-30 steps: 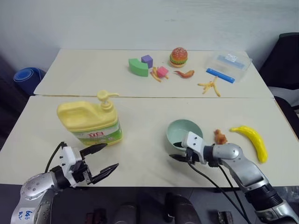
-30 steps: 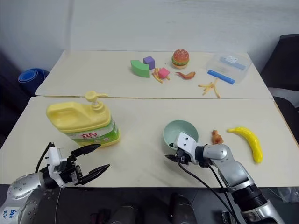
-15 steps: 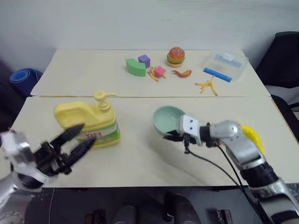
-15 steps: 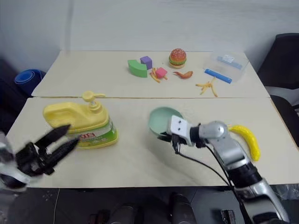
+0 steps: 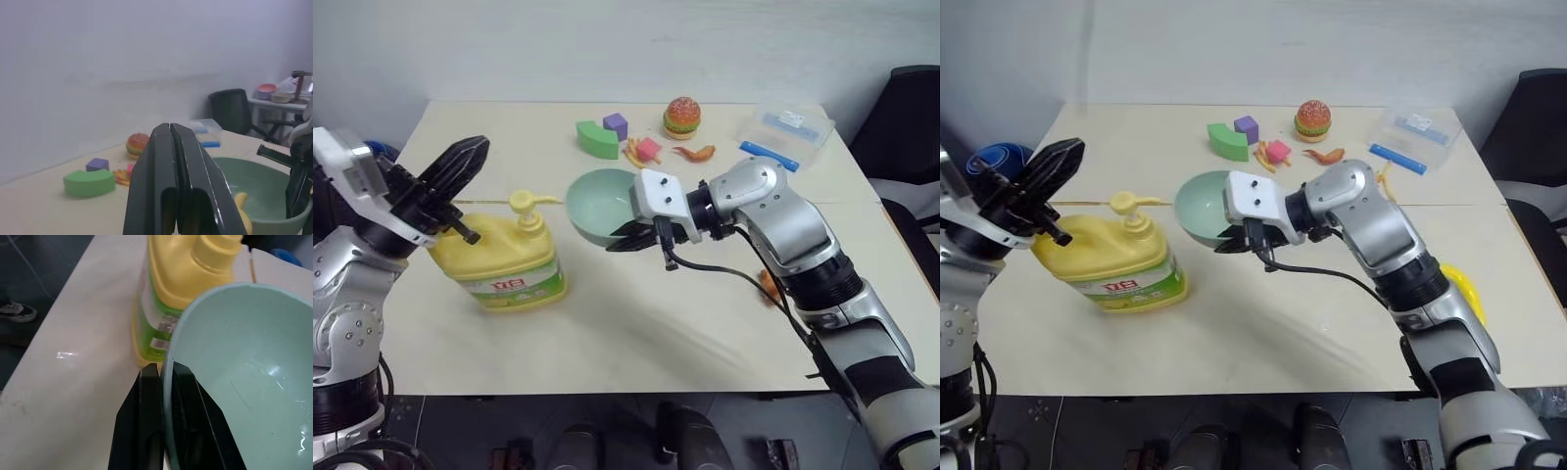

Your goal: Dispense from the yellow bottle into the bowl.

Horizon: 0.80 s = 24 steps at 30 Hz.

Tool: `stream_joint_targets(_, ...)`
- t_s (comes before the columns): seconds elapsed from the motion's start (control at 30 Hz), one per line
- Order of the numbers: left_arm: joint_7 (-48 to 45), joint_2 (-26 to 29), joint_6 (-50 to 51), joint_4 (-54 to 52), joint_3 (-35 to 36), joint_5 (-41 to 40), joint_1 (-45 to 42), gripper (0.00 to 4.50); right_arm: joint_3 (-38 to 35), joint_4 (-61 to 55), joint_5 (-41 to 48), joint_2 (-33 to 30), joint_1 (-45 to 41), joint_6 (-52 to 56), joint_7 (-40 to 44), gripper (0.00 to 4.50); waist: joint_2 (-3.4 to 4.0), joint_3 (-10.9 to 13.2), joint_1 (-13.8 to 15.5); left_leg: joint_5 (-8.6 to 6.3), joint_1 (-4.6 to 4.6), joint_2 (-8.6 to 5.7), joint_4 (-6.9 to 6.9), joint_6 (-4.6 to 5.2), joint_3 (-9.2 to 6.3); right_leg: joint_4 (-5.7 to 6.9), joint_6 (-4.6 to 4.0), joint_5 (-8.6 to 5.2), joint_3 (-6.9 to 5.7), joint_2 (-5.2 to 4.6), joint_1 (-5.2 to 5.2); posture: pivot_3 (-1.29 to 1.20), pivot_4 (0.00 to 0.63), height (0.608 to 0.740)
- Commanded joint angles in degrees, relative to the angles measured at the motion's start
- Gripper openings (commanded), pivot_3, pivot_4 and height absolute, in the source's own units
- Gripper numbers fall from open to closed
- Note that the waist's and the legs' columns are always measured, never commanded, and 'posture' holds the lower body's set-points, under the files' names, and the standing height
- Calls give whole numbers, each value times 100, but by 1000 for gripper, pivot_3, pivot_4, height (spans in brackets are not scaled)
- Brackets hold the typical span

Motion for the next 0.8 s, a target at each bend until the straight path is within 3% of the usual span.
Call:
stream_joint_targets(0.03,-219,86,321,-104,0,-259,-176,28,53,-180,-29,117,-275,14,109,0,0,0,-14,1,0,0,0,-2,0,0,0,0,0,-2,0,0,150,740)
stream_joint_targets(0.37,-172,258,1182,-51,-582,259,-578,28,182,37,-244,332,-651,-77,156,0,-2,1,-9,8,2,0,0,-15,-4,10,0,0,-1,-3,0,0,150,740)
stream_joint_targets(0.8,-149,672,2068,21,-1134,829,-159,28,152,-30,-339,451,-611,46,86,0,2,-2,-68,8,17,1,0,-17,-2,19,-2,-1,7,-9,4,0,150,740)
